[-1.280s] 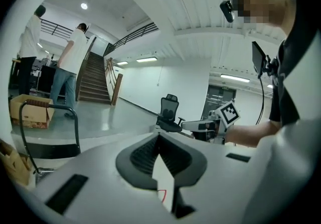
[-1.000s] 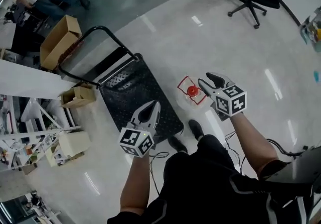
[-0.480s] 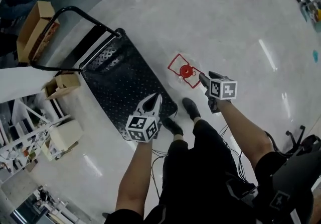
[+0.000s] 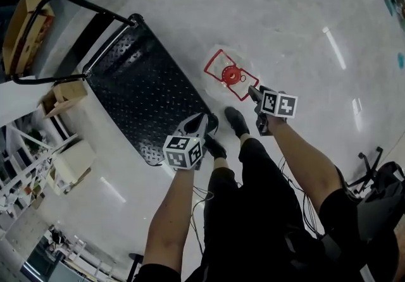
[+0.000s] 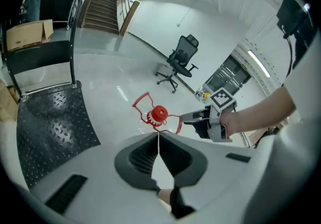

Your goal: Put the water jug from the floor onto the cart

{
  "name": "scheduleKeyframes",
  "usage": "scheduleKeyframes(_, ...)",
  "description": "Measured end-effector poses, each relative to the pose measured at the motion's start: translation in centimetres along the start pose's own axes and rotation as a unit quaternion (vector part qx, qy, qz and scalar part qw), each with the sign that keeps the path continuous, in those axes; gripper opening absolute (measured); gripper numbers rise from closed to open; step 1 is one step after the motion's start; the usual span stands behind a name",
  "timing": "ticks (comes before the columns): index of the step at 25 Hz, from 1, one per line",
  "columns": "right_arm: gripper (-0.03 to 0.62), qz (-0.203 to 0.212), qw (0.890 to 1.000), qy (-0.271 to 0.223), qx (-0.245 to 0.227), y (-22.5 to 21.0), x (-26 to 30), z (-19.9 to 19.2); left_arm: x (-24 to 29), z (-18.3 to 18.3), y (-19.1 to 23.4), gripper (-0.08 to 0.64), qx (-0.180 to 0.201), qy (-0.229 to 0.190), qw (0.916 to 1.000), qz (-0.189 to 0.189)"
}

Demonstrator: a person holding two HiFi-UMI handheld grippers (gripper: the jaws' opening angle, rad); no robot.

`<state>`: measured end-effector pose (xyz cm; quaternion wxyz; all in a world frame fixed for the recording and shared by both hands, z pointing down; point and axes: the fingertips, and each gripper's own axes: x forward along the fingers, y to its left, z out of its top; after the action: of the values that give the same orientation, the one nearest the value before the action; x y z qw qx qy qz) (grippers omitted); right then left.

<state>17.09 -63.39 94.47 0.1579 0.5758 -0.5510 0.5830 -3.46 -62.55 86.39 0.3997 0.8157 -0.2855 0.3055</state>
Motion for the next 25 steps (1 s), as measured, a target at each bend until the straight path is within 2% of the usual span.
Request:
scheduleKeyframes(5, 0.190, -0.003, 1.000, 0.007, 0.012, -0.3, 2.0, -0.4, 1.6, -2.0, 0.6, -0.003, -0.001, 0.021, 0.9998, -0.001)
scheduleKeyframes(10, 0.187, -0.004, 0.999, 0.025, 0.038, -0.7, 3.5, -0.7, 2.2, -1.9, 1.2, -0.003, -0.004, 0.028, 0.9996, 0.000)
scheduleKeyframes(13, 0.137, 0.003, 0.998, 0.023, 0.059, -1.0, 3.7, -0.9, 2.3, -2.0, 1.1, -0.003, -0.008, 0.029, 0.9995, -0.001)
scheduleKeyframes(18, 0.107, 0.005, 0.997, 0.017, 0.074, -1.1, 3.3, -0.5, 2.0, -1.7, 1.1, -0.003, -0.008, 0.031, 0.9995, 0.001)
scheduleKeyframes(23, 0.081, 0.014, 0.998, 0.004, 0.063, 0.1, 2.7, 1.7, 0.8, -0.5, 0.8, -0.003, -0.009, 0.013, 0.9999, -0.004)
scheduleKeyframes(25, 0.081, 0.002, 0.999, 0.015, 0.044, 0.5, 2.4, 2.1, -0.1, 0.3, 0.6, -0.003, -0.008, 0.001, 0.9999, -0.008)
